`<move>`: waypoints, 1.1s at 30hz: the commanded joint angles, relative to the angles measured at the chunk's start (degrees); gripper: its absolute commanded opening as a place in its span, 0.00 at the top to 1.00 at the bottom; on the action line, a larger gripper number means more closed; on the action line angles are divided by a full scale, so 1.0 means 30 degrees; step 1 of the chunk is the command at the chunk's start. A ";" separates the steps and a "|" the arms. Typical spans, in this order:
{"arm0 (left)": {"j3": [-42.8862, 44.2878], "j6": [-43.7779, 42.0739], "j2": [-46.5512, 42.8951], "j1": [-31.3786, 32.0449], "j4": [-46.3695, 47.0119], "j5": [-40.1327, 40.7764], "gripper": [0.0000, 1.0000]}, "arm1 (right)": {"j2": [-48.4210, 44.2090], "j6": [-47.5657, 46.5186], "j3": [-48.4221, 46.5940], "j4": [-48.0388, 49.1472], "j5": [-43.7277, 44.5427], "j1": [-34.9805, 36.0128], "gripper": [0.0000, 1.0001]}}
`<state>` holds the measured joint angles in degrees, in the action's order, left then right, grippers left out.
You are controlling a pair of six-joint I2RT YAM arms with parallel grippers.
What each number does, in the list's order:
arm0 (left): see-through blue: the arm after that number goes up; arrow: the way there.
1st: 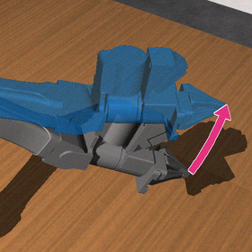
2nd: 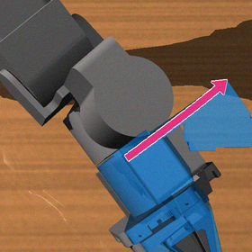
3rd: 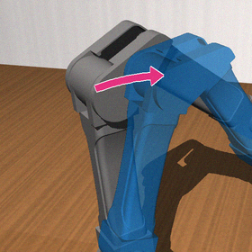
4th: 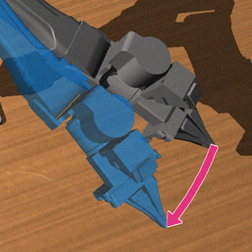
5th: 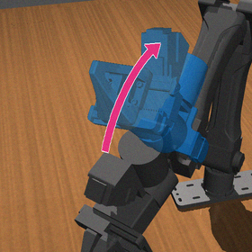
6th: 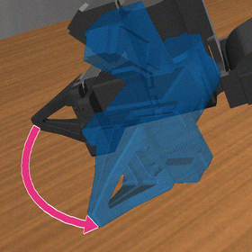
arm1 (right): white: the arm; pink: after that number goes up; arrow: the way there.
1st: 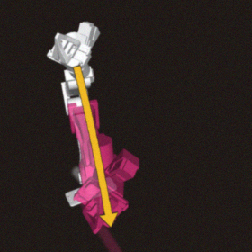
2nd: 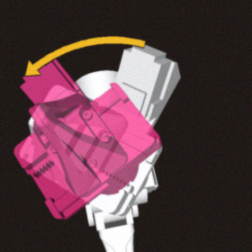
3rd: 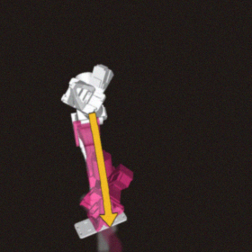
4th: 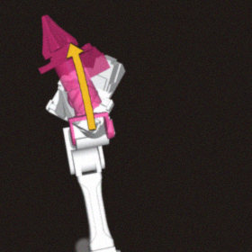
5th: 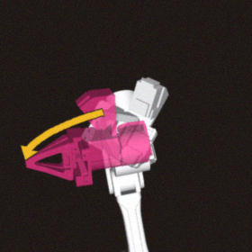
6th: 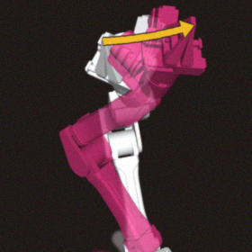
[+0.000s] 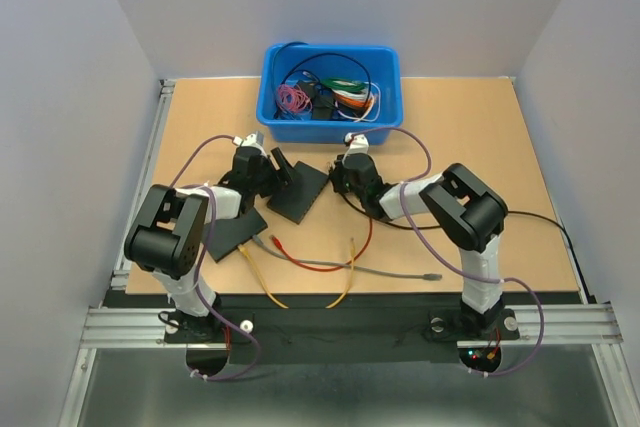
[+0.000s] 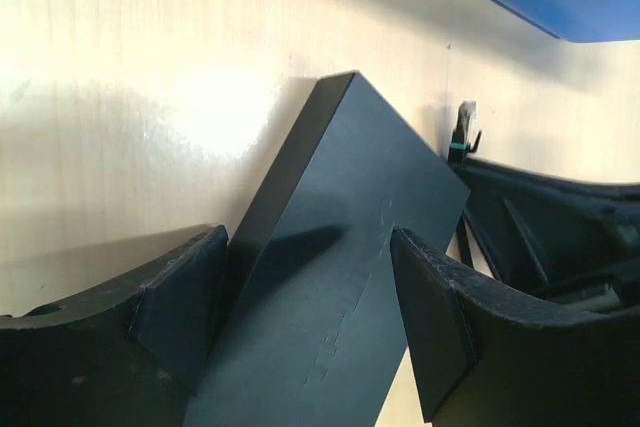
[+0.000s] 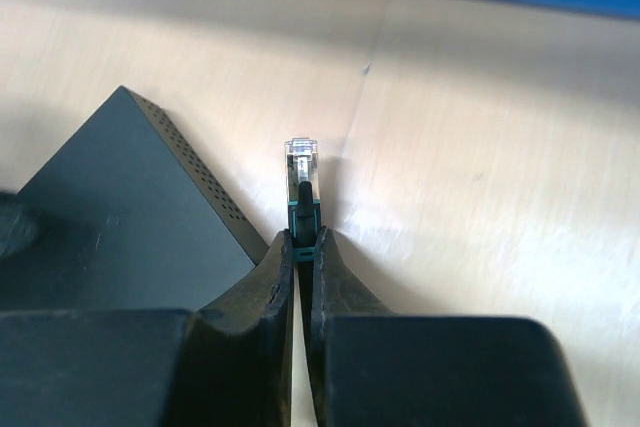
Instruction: Insert the plug into the switch port
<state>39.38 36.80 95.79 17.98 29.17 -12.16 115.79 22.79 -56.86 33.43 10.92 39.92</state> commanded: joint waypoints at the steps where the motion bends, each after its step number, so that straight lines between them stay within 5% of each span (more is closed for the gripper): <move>1: -0.0382 -0.0077 0.0237 0.0072 -0.1520 0.0102 0.22 | -0.0742 0.0374 0.0964 -0.1036 0.0049 0.0931 1.00; 12: -0.0791 -0.1571 0.0738 0.0101 0.0531 -0.1453 0.22 | -0.5105 -0.1384 0.2047 -0.5310 0.4094 0.0960 1.00; 20: -0.1142 -0.2860 -0.0053 0.0247 0.0619 -0.2479 0.23 | -0.7394 -0.0098 0.3953 -0.6075 0.0581 0.1866 1.00; 33: -0.1289 -0.3242 -0.0609 0.1566 0.0766 -0.1251 0.25 | -0.5286 0.0842 0.3017 -0.7012 -0.0124 0.4944 1.00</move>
<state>37.41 28.10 96.49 21.02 34.52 -17.50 98.61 23.49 -45.78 13.23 11.53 54.11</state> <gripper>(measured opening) 0.759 0.077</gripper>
